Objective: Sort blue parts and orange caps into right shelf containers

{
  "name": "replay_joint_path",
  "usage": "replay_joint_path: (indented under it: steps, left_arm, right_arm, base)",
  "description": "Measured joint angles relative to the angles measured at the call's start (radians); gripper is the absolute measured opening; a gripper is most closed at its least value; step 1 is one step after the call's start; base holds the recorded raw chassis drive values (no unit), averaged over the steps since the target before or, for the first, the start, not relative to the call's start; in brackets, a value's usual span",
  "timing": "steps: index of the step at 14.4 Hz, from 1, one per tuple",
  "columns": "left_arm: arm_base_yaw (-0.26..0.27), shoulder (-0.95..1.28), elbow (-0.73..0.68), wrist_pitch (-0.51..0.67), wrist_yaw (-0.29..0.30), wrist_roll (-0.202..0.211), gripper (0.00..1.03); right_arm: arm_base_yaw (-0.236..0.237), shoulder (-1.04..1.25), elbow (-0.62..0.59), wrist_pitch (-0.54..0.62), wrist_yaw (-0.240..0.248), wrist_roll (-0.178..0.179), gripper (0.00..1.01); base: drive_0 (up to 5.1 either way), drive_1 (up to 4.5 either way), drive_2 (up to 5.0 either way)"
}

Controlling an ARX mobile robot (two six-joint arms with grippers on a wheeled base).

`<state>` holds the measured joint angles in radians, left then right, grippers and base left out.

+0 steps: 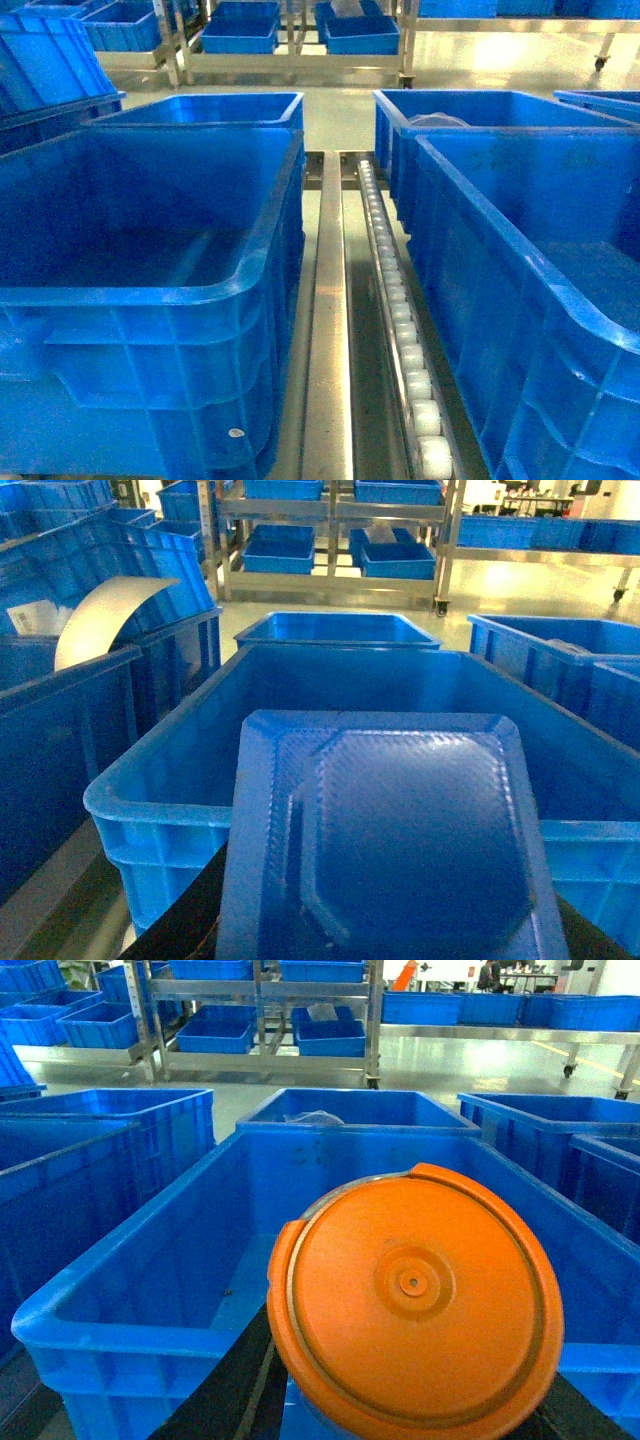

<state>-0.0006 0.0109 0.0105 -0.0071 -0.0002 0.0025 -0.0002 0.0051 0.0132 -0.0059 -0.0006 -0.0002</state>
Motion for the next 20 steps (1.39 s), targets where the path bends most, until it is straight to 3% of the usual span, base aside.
replay_joint_path:
  steps: [10,11,13,15,16,17,20]
  left_arm:
    - [0.0,0.0,0.0,0.001,0.0,0.0,0.43]
    - [-0.024,0.011,-0.001,0.115,-0.049,-0.025,0.43]
    - [-0.109,0.231,0.034,0.396,-0.099,-0.029,0.43]
    - [-0.109,0.598,0.161,0.693,-0.067,-0.018,0.43]
    - [-0.092,0.835,0.277,0.844,-0.045,-0.014,0.43]
    - [-0.076,1.039,0.378,0.935,-0.05,-0.015,0.43]
    - [-0.063,1.251,0.488,0.953,-0.056,-0.026,0.43]
  right_arm:
    - [0.0,0.0,0.0,0.0,0.0,0.0,0.42]
    - [0.0,-0.002,-0.002,0.019,-0.001,-0.002,0.42]
    - [0.063,0.079,0.011,0.258,0.0,-0.013,0.42]
    - [0.05,0.467,0.086,0.591,-0.039,-0.021,0.42]
    - [0.044,0.724,0.191,0.794,-0.041,-0.02,0.42]
    - [0.045,0.942,0.299,0.91,-0.023,-0.023,0.42]
    - [0.05,1.164,0.409,0.94,0.006,-0.029,0.42]
  base:
    - [0.0,0.0,0.0]
    - [0.0,0.0,0.0]
    - [0.0,0.0,0.0]
    - [0.0,0.0,0.0]
    - [0.0,0.0,0.0]
    - [0.0,0.0,0.0]
    - [0.0,0.0,0.0]
